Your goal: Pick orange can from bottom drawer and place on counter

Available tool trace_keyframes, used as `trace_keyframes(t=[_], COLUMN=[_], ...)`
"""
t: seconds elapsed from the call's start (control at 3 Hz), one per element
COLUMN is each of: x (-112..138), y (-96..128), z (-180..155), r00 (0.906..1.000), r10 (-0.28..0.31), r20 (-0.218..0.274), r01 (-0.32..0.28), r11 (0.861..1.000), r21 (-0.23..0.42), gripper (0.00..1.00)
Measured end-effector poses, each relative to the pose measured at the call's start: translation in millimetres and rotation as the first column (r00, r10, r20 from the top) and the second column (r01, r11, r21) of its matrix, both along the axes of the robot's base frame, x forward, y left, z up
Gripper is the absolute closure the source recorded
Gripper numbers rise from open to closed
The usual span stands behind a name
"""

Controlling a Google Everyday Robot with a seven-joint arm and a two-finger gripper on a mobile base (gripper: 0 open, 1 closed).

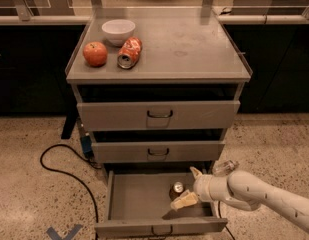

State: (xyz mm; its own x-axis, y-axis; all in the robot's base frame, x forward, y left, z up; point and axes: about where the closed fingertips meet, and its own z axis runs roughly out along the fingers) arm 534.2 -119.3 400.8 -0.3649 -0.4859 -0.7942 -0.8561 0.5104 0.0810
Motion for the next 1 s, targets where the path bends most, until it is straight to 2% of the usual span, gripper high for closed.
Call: trace_keyframes(t=[0.33, 0.67, 1.0], x=[0, -3, -4], y=[3, 9, 29], z=[-12, -73, -154], r00=[0.9995, 0.9884, 0.9562], r10=[-0.006, 0.005, 0.013], r20=[-0.030, -0.152, -0.293], r01=[0.006, -0.009, -0.031], r11=[1.000, 1.000, 0.998], r21=[0.001, -0.025, -0.057], gripper=[0.00, 0.00, 0.00])
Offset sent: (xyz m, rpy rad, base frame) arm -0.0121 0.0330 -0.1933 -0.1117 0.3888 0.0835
